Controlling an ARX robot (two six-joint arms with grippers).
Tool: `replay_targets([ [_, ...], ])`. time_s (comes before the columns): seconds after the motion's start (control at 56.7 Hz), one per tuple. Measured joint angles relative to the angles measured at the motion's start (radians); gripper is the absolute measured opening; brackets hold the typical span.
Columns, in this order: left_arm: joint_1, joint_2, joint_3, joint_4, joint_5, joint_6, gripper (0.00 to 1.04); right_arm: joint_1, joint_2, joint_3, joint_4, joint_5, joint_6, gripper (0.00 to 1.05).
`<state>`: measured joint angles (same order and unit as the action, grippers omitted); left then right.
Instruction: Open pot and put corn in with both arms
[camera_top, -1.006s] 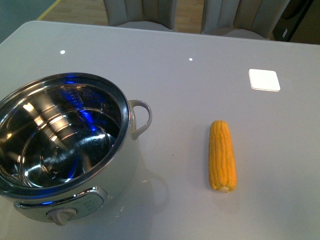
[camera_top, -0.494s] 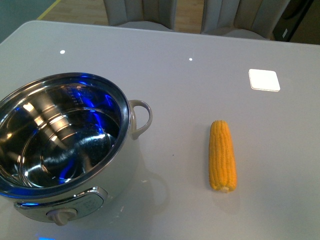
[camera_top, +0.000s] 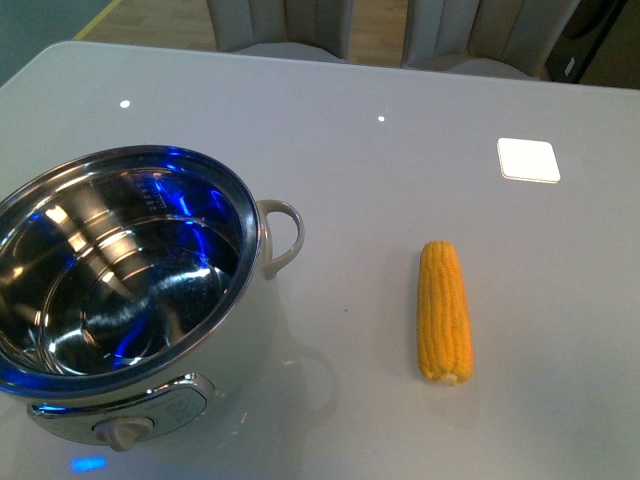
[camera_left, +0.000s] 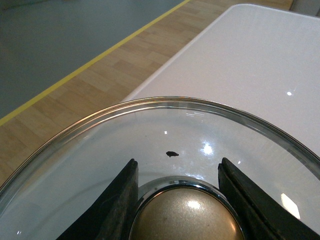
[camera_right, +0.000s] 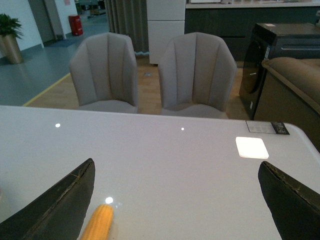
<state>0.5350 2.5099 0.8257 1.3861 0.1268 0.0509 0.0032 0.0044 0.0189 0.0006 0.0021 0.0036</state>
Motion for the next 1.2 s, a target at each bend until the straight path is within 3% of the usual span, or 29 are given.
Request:
replay_targets([
  [0.476,-0.010,0.107,0.005,0.006,-0.024,0.003,0.42,0.000,0.000,0.000,0.000,0.000,0.000,0.96],
  [0.812,-0.010,0.108,0.008,0.007,-0.027,0.002,1.00,0.000,0.000,0.000,0.000,0.000,0.000,0.96],
  [1.2,-0.009,0.108,0.008,0.007,-0.027,0.003,0.98,0.000,0.000,0.000,0.000,0.000,0.000,0.96],
])
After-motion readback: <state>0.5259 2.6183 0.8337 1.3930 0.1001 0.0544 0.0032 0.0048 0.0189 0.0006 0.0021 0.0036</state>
